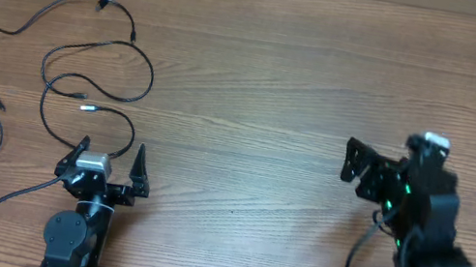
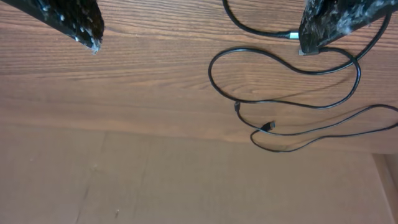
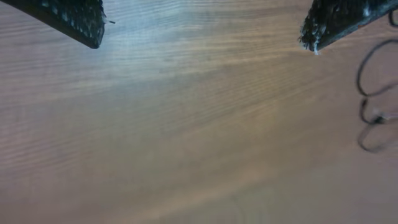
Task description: Untangle cables
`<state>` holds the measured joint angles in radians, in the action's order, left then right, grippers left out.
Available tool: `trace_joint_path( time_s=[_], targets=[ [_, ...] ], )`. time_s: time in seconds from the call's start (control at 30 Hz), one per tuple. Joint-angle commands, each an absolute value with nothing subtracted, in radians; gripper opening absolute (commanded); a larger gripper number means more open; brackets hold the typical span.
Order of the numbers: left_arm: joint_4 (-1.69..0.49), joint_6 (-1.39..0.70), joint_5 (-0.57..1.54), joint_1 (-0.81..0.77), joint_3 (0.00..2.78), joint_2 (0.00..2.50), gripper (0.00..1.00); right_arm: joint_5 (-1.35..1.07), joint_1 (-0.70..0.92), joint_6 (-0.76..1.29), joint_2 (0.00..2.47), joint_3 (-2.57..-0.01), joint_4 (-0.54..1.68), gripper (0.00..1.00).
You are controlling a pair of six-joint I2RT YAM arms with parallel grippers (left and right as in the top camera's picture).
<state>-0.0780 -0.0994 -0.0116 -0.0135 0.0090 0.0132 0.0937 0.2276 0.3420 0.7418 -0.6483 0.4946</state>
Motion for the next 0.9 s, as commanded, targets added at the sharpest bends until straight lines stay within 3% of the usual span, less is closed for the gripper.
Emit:
trace_joint_path(
  time_s=[0.0,0.23,0.43,0.87],
  targets=[
    [-0.078,-0.109,0.000,-0.018,0.005,0.004,1.00,0.102,0.187,0.260,0.587,-0.553,0.464,1.00],
    [-0.078,-0.109,0.001,-0.018,0.005,0.004,0.99,-0.023,0.029,0.260,0.308,-0.399,0.406,1.00],
    [-0.078,-0.109,0.000,-0.018,0.004,0.004,1.00,-0.063,-0.069,0.255,0.273,-0.372,0.397,1.00],
    [-0.078,-0.109,0.000,-0.018,0.004,0.004,1.00,-0.073,-0.055,0.121,0.121,-0.266,0.344,1.00]
  ],
)
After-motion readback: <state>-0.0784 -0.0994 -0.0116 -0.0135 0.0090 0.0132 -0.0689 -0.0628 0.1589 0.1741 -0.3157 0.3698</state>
